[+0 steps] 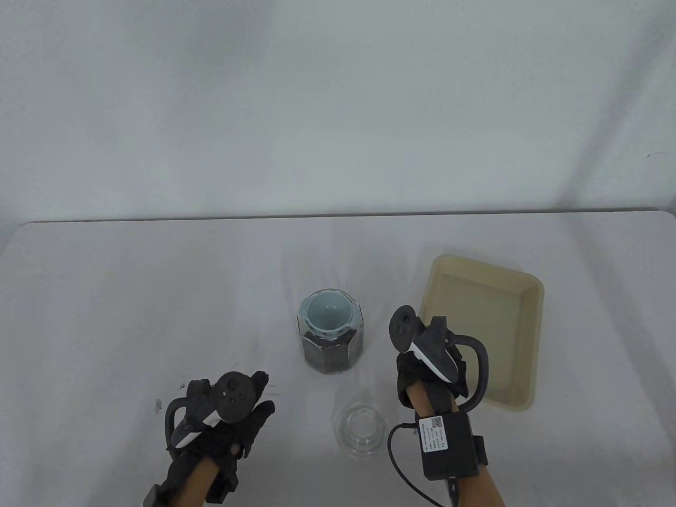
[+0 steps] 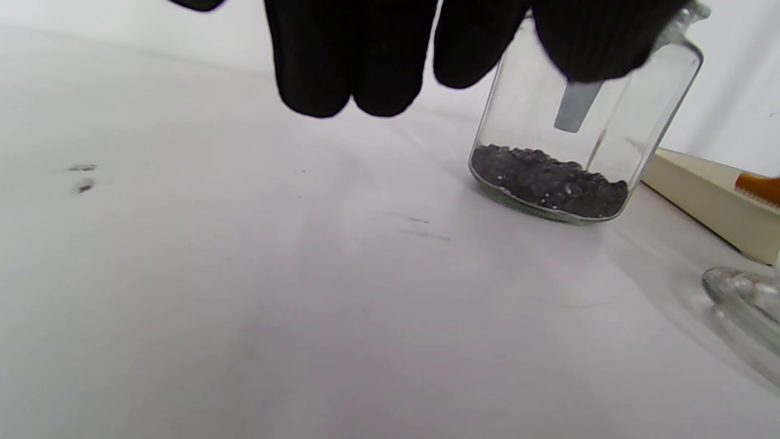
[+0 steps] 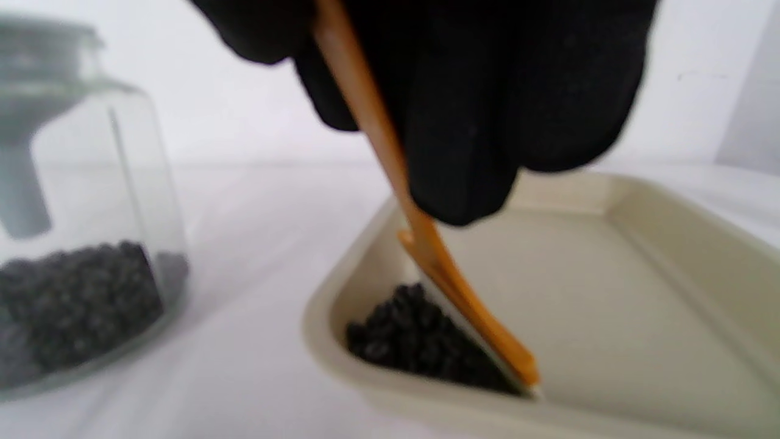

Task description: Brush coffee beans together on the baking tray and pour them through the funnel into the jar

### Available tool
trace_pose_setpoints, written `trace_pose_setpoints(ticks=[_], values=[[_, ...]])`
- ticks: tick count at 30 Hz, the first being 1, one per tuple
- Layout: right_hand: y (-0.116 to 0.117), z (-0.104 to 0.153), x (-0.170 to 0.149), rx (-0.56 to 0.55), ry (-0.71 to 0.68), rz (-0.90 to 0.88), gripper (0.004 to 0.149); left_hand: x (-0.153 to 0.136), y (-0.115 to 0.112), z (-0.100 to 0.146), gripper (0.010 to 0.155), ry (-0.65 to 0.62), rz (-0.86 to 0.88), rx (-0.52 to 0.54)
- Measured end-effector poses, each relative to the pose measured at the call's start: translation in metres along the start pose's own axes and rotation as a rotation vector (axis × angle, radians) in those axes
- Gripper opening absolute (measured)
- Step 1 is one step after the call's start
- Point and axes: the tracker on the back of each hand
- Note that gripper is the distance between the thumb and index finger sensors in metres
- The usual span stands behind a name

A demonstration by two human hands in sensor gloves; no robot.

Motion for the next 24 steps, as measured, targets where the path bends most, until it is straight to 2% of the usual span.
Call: trace_pose_setpoints(ticks=[6, 10, 14, 16, 19, 24], values=[[-0.039, 0.017, -0.029, -0.174, -0.014, -0.13, 0.044, 0.0, 0.001, 0.0, 0.067, -0.003, 0.009, 0.011], [-0.071, 0.03, -0.072, -0.346, 0.001, -0.174, 0.043, -0.001, 0.001, 0.0, 0.067, -0.002, 0.009, 0.017], [-0.083, 0.04, -0.121, -0.449, -0.018, -0.159, 0.039, -0.002, 0.001, 0.0, 0.067, 0.0, 0.017, 0.023], [-0.083, 0.043, -0.148, -0.482, -0.057, -0.122, 0.038, -0.002, 0.001, 0.0, 0.067, 0.003, 0.017, 0.021], [-0.071, 0.045, -0.19, -0.418, -0.103, -0.049, 0.038, -0.004, 0.0, 0.0, 0.067, 0.019, 0.012, 0.011], [-0.024, 0.048, -0.247, -0.25, -0.069, 0.04, 0.039, -0.006, -0.001, -0.001, 0.067, 0.03, 0.018, 0.007]])
Point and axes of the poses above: the tracker on the back of each hand, its own x axis roughly to the thumb side, its own z axis roughly from the fingertips to the wrist, y = z × x, and after that the axes turned 3 degrees about -y, right-handed
